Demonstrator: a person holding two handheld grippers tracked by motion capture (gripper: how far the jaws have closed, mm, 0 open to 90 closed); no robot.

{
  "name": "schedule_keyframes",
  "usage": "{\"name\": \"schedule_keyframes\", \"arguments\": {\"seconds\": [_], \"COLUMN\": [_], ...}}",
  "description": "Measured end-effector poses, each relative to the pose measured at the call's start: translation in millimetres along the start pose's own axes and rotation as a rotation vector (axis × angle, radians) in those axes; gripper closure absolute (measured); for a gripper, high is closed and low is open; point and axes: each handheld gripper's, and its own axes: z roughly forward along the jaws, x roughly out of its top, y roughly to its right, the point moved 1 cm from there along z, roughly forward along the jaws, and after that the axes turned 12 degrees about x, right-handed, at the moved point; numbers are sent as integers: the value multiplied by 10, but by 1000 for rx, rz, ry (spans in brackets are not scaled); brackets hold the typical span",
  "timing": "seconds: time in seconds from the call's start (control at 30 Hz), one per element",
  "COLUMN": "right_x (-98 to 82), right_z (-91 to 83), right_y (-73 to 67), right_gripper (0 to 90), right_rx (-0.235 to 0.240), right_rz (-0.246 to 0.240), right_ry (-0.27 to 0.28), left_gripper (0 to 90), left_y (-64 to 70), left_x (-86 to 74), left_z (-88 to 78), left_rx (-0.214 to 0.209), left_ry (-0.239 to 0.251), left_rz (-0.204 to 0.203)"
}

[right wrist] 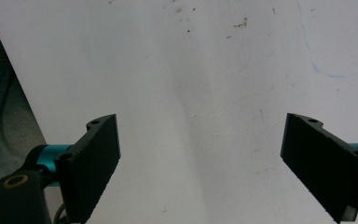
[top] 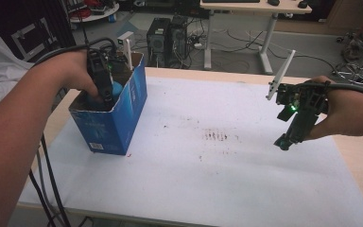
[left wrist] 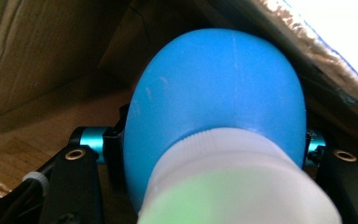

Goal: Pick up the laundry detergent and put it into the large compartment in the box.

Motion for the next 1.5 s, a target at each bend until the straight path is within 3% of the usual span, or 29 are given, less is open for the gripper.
{"name": "schedule_keyframes", "arguments": {"seconds": [0.2, 0.27, 0.37, 0.83, 1.03, 1.5], "right_x": [5, 2, 2, -8, 3, 3], "right_z": [3, 0, -4, -23, -19, -28], "right_y": [-7, -2, -5, -11, -15, -45], "right_gripper": [110, 110, 110, 110, 110, 110], "right_rx": [-2, -1, -1, -4, -2, -3], "right_rz": [1, -2, 0, 3, -4, -10], "right_ry": [-1, 1, 4, 11, 8, 13], "left_gripper": [374, 345, 326, 273, 208, 207], "left_y": [-12, -12, -9, -46, -50, -30], "left_x": [-21, -24, -24, -65, -106, -174], "left_z": [-1, -9, -30, -111, -195, -471], "left_rx": [6, 16, 12, 18, 42, 53], "left_ry": [17, 36, 58, 56, 66, 80], "left_rz": [20, 43, 41, 16, 4, 14]}}
